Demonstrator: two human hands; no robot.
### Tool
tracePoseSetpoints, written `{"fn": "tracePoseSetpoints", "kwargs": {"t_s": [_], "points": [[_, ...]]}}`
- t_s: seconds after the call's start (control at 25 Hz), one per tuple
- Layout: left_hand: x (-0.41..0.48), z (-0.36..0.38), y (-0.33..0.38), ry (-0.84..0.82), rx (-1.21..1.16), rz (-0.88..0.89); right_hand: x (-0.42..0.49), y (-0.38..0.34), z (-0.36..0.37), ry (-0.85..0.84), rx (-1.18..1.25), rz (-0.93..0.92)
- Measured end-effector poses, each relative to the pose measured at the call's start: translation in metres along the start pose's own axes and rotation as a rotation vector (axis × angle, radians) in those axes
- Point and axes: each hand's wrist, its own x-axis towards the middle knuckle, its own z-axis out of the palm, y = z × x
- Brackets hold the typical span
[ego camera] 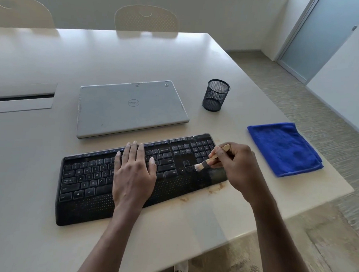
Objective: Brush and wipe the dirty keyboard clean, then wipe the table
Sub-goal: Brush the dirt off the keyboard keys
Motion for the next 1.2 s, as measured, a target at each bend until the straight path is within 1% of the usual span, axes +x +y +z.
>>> {"fn": "tracePoseSetpoints", "kwargs": {"t_s": [0.04,0.16,0.28,0.32,0.4,0.48,0.52,0.6,0.68,0.76,0.84,0.96,1.04,1.12,1.2], "points": [[0.0,-0.001,0.0,-0.002,0.0,0.003,0.0,0.002,0.0,0.006,0.002,0.015],[0.0,-0.002,0.001,-0.003,0.002,0.003,0.004,0.009,-0.006,0.117,-0.098,-0.008],[0.0,-0.001,0.0,0.0,0.0,0.006,0.002,0.012,-0.005,0.062,0.029,0.001],[0.0,-0.001,0.0,-0.001,-0.005,0.009,0.001,0.015,-0.005,0.075,0.026,0.012],[-0.001,-0.002,0.001,-0.003,-0.009,0.009,-0.004,0.02,-0.011,0.169,-0.064,-0.012],[0.0,-0.002,0.001,-0.003,-0.004,0.008,-0.01,0.024,-0.017,0.266,-0.136,-0.087],[0.0,-0.002,0.001,-0.005,-0.005,0.006,-0.014,0.026,-0.017,0.281,-0.177,-0.131],[-0.001,-0.002,0.002,-0.008,-0.002,0.003,-0.022,0.029,-0.011,0.21,-0.277,-0.213],[-0.001,-0.002,0.001,-0.007,0.003,0.002,-0.026,0.032,-0.004,0.06,-0.336,-0.262],[0.0,-0.002,-0.001,-0.009,-0.001,0.009,-0.028,0.034,-0.008,-0.021,-0.284,-0.275],[-0.001,-0.002,0.001,-0.011,0.001,0.011,-0.027,0.034,-0.02,-0.004,-0.184,-0.243],[0.0,-0.001,0.0,-0.012,0.004,0.007,-0.028,0.037,-0.024,0.096,-0.197,-0.23],[0.0,-0.001,0.001,-0.01,0.002,0.006,-0.034,0.034,-0.01,0.051,-0.192,-0.263],[0.0,-0.002,0.001,-0.005,-0.005,0.001,-0.041,0.029,0.001,-0.023,-0.13,-0.279],[0.0,-0.002,0.001,-0.002,-0.01,0.003,-0.041,0.028,-0.004,0.011,-0.069,-0.253]]}}
